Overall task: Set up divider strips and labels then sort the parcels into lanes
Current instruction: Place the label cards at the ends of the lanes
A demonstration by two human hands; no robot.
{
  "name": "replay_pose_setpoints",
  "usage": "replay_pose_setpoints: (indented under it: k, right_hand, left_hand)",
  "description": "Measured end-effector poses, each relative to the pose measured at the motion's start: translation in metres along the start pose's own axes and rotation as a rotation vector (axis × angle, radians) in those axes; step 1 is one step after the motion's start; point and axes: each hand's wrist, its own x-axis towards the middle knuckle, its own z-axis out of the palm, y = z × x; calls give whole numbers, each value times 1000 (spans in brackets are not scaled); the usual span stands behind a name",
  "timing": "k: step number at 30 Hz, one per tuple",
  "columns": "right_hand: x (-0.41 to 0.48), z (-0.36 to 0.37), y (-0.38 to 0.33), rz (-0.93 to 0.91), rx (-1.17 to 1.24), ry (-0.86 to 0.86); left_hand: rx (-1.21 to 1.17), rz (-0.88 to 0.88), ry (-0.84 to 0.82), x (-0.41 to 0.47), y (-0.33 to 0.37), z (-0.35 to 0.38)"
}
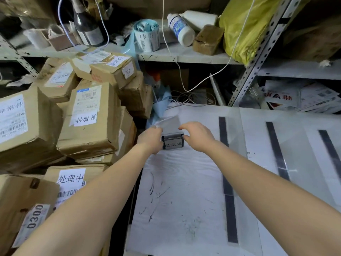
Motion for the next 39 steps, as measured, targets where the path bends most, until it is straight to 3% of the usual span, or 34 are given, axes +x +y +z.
replay_pose_setpoints:
  k: [8, 18, 31, 39]
  right_hand:
    - [30, 32, 9, -18, -2, -24]
    - [42, 17, 13, -56, 5, -103]
    - [31, -6, 19, -87, 29, 46]
    - [16, -31, 40, -29, -10, 152]
  left_hand:
    - [-7, -8, -52, 16, -12, 8]
    - [-130, -26, -63, 17, -15, 6]
    - [-135, -25, -18, 24, -13, -5]
    - [-131, 100, -26, 34, -9, 2]
